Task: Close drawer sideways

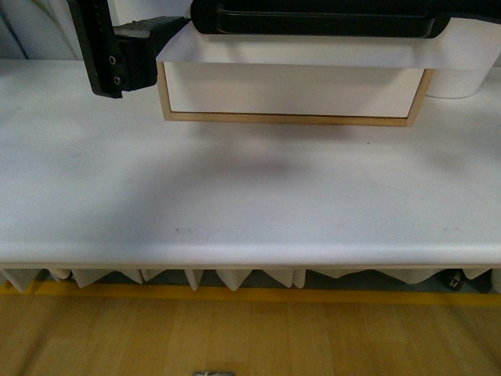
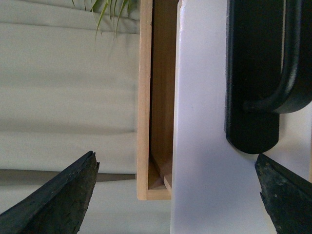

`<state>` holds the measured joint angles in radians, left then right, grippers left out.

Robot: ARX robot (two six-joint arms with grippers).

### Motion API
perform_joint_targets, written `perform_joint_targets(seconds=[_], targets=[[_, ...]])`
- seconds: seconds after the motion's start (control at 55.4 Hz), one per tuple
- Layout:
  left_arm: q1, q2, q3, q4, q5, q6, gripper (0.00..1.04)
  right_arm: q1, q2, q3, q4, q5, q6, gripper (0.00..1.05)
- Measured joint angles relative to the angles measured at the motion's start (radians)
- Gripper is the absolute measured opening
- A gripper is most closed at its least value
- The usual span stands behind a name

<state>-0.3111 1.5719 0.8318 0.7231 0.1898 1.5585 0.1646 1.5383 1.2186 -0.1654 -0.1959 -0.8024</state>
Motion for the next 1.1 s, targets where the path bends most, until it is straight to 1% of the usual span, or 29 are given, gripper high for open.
perform_joint_targets(seconds=[0.181, 0.397, 0.56, 0.939, 1.102], targets=[[0.0, 0.04, 0.046, -0.002, -0.003, 0.011, 0.98, -0.013, 0.032, 0.013, 0.06, 0.031, -0.005, 0.95], [-0.003, 0.093, 0.093, 0.015, -0.019, 0.016, 0.98, -0.033, 0.082, 0.034, 0.129, 0.043, -0.003, 0.95], [-0.013, 0.14, 0.14, 0.031, -0.023, 0.016, 0.98, -0.051, 0.141, 0.084, 0.186, 0.11, 0.005, 0.95], [-0.027, 0.274, 0.29, 0.07, -0.063, 0.021, 0.98, -0.09, 0.267, 0.193, 0.246, 0.14, 0.055, 0.95], [-0.027, 0.334, 0.366, 0.072, -0.093, 0.032, 0.98, -0.095, 0.296, 0.204, 0.263, 0.127, 0.07, 0.95]])
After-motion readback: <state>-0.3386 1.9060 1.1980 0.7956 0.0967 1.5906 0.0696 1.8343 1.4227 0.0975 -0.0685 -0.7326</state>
